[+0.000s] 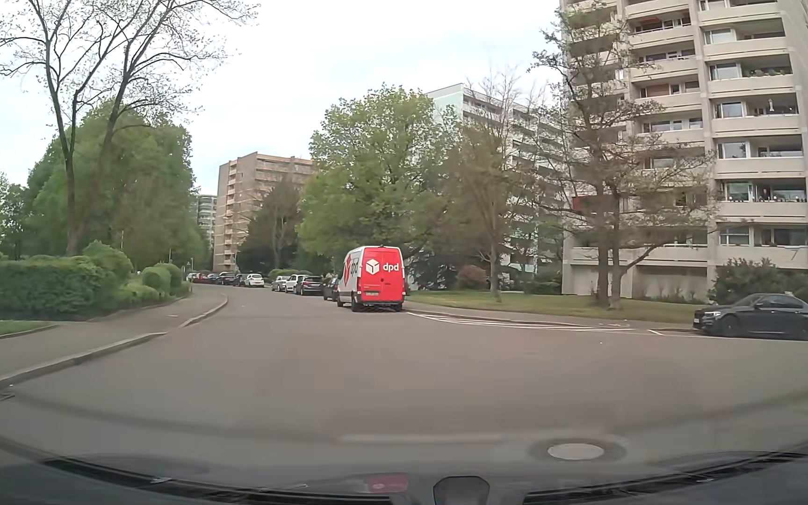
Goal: Follow the waypoints while adhering to traffic rules and regulations
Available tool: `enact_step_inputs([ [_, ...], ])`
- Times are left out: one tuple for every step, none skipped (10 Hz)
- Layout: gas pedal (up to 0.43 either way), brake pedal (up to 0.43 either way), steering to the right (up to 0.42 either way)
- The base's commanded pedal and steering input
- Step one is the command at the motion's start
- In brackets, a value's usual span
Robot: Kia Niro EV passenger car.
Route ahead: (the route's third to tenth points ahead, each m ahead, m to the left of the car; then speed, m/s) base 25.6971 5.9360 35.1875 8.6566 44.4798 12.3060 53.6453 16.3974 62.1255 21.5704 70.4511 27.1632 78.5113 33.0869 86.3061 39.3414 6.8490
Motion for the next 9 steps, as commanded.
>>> enact_step_inputs([
  [0.087,0.0,-0.072],
  [0.087,0.0,-0.072],
  [0.087,0.0,-0.07],
  [0.087,0.0,-0.069],
  [0.087,0.0,-0.068],
  [0.087,0.0,-0.069],
  [0.087,0.0,-0.066],
  [0.087,0.0,-0.055],
  [0.087,0.0,-0.049],
])
